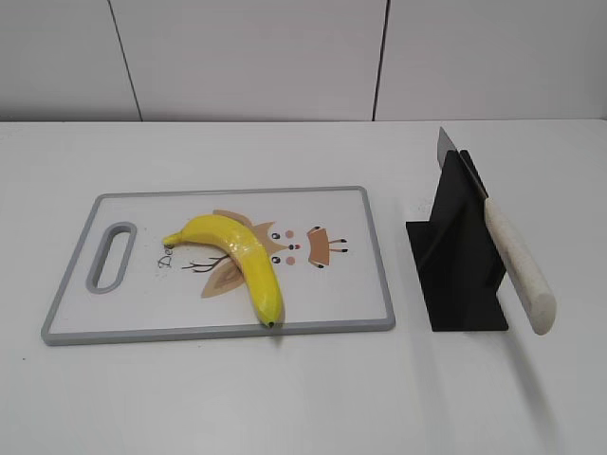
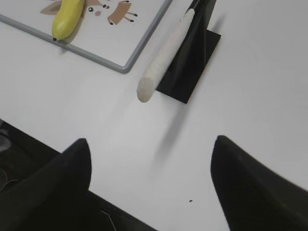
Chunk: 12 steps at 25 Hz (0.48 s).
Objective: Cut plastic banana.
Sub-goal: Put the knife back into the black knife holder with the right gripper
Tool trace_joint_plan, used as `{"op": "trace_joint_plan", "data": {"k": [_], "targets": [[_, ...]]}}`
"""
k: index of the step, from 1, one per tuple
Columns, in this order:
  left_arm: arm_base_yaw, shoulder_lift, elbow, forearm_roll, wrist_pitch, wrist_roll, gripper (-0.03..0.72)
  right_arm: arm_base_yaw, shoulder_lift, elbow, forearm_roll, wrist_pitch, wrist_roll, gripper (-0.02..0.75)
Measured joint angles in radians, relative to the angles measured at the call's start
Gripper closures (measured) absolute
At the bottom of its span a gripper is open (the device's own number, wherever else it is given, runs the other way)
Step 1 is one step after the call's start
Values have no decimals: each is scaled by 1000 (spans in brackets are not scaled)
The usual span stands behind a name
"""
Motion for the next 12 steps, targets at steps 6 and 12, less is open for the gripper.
{"op": "trace_joint_plan", "data": {"k": [6,12], "targets": [[0,0,0,0,0,0,195,0,-173,85,1,37,0,146],[0,0,0,0,-1,0,196,0,-244,112,8,42,0,147]]}}
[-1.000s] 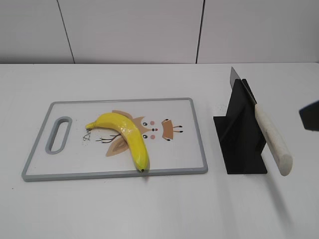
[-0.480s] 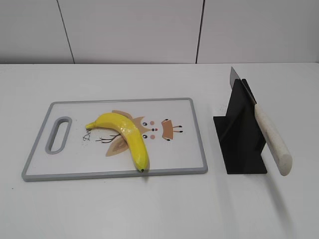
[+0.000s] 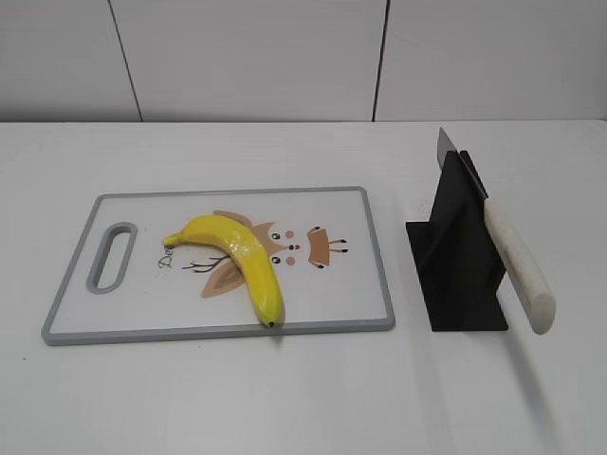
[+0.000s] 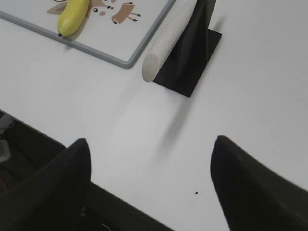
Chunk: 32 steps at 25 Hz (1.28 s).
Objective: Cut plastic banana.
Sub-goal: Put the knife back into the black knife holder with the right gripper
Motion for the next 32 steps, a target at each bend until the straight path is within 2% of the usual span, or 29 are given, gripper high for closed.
{"op": "trace_joint_plan", "data": {"k": [11,17,20,28,32], "targets": [[0,0,0,0,0,0,205,0,-175,0,12,0,0,147],[0,0,0,0,0,0,209,-21,-192,2,12,0,0,147],[0,0,0,0,0,0,209,-90,-192,2,12,0,0,148],[0,-1,0,0,0,0,209,-367,-192,2,12,0,0,148],[0,-1,0,0,0,0,209,-443,-192,2,12,0,0,148]]}}
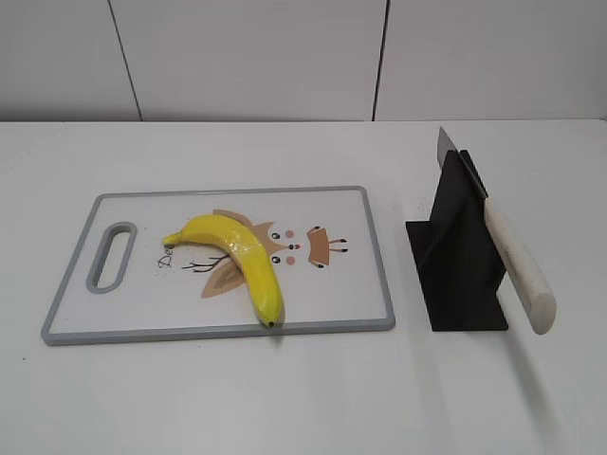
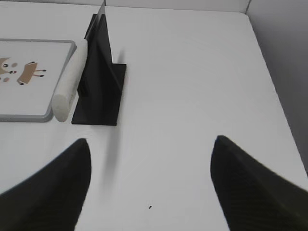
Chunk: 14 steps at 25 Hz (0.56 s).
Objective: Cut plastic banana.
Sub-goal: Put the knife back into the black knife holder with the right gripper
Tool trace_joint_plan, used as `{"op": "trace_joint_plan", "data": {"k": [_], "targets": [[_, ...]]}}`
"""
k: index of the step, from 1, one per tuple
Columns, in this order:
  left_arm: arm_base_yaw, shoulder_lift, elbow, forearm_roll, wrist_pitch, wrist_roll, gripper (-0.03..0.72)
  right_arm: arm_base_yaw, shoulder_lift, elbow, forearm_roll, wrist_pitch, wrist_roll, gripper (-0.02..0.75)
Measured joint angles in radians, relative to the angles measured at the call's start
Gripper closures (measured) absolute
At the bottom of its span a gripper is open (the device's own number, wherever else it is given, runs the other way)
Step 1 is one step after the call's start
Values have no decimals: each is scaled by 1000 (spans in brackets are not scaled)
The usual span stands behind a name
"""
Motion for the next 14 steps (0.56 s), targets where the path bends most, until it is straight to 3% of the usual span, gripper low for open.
{"op": "trace_joint_plan", "data": {"k": [14], "targets": [[0,0,0,0,0,0,209,-7,0,0,0,0,0,148]]}}
